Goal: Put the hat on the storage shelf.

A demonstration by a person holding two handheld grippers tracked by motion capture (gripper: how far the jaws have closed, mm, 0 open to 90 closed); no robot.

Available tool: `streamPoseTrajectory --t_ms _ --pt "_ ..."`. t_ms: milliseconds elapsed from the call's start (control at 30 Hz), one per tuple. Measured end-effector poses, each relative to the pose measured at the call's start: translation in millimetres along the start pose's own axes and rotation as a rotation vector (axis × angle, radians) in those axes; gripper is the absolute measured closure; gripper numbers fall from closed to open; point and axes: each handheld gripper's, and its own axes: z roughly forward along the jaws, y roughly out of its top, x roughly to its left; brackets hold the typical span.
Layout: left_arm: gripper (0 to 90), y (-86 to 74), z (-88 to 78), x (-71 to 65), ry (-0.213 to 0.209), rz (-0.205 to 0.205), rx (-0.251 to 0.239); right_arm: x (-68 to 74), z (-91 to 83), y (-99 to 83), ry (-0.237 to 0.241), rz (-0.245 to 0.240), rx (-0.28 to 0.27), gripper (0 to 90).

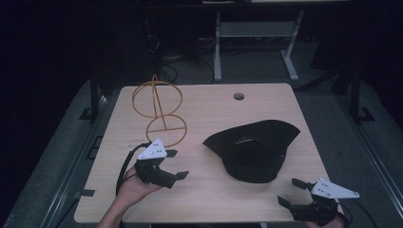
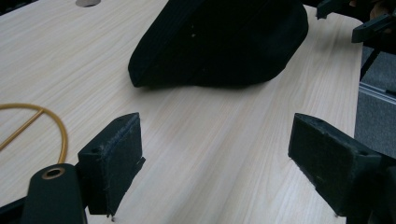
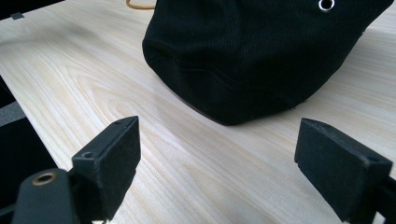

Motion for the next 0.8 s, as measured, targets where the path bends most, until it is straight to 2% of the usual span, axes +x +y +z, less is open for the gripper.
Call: streamPoseTrajectory --t_ms 367,800 --pt "17.1 26.1 18.3 -3.9 -0.026 0.062 0.043 -1.1 -1.6 -0.5 -0.001 0.002 -0.003 13.7" --pt "17.1 52.9 39.5 -4.0 -0.050 0.111 0.082 -2.3 -3.4 -0.6 0.007 0.010 -0.009 13.6"
